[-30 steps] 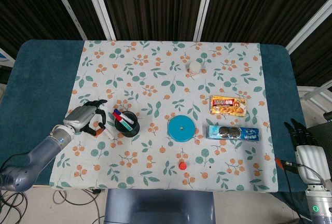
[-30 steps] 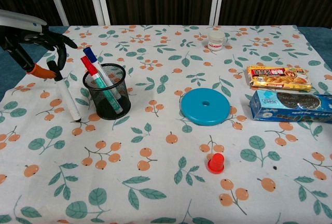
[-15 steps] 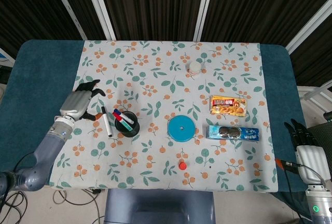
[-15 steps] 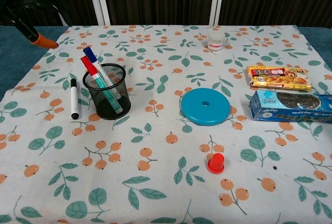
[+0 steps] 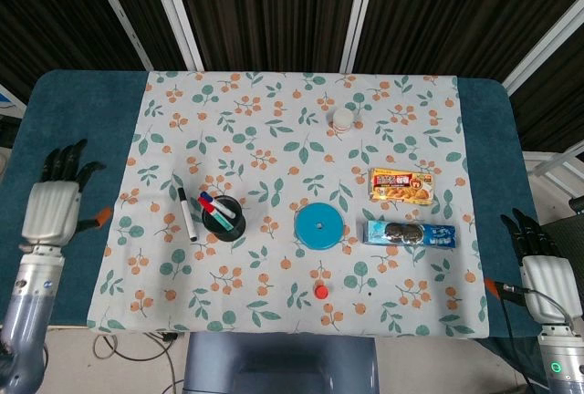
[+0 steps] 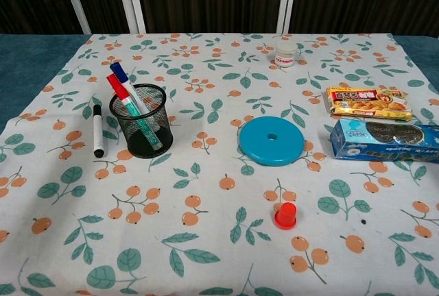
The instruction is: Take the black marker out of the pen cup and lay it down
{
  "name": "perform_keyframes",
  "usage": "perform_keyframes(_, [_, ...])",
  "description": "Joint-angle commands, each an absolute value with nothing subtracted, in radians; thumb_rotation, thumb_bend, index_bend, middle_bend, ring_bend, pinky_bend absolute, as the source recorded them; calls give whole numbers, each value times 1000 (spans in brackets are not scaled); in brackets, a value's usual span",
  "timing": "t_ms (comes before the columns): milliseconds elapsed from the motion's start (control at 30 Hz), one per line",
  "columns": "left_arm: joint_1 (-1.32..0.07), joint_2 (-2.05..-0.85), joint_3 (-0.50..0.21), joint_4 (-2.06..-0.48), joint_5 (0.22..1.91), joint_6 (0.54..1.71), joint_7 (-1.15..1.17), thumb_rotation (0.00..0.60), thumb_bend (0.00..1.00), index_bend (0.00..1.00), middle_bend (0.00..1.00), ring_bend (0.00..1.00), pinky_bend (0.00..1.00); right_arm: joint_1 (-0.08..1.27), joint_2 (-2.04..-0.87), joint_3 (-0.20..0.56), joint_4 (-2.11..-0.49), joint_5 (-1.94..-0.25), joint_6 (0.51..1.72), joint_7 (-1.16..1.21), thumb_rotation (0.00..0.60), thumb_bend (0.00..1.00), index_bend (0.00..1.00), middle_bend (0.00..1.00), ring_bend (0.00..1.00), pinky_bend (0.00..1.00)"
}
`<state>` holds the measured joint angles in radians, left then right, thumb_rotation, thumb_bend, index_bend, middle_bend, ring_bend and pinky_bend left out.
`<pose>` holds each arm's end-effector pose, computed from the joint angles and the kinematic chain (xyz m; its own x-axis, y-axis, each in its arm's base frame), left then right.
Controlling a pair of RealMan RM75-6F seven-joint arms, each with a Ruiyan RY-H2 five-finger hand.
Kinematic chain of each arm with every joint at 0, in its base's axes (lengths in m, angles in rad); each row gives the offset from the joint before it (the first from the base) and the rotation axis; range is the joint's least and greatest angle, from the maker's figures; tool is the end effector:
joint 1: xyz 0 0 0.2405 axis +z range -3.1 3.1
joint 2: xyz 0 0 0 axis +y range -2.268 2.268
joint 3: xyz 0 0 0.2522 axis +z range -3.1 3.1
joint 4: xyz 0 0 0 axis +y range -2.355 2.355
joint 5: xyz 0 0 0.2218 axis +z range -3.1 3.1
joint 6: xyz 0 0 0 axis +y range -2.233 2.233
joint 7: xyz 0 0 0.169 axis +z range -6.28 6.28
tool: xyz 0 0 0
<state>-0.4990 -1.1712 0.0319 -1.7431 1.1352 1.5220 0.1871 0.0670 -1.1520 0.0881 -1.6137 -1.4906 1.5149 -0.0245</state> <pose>-0.2425 0.2977 0.1262 0.3931 -0.0394 0.9186 0.9181 -0.0389 -0.3945 -0.3082 -0.2090 0.1473 0.3826 0.0561 0.9222 -0.9239 0.0150 0.3823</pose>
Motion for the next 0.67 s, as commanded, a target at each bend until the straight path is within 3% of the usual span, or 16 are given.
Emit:
perform_keyframes(33, [-368, -1178, 125, -1691, 1241, 1577, 38, 600, 154, 242, 0, 0, 0, 67, -1153, 89, -1612, -1492, 1517, -24, 600, 75, 95, 7, 62, 175])
perform_keyframes(367, [-258, -1194, 135, -1610, 1306, 1594, 14, 600, 153, 146, 0, 0, 0, 67, -1154, 88, -1612, -1495, 1517, -26, 600, 75, 96, 7, 62, 175])
perform_keyframes(667, [-224, -1170, 98, -1621, 1348, 1562, -36, 600, 153, 137, 0, 0, 0, 68, -1152, 86, -1609, -1501, 1518, -19, 600, 76, 96, 7, 62, 175])
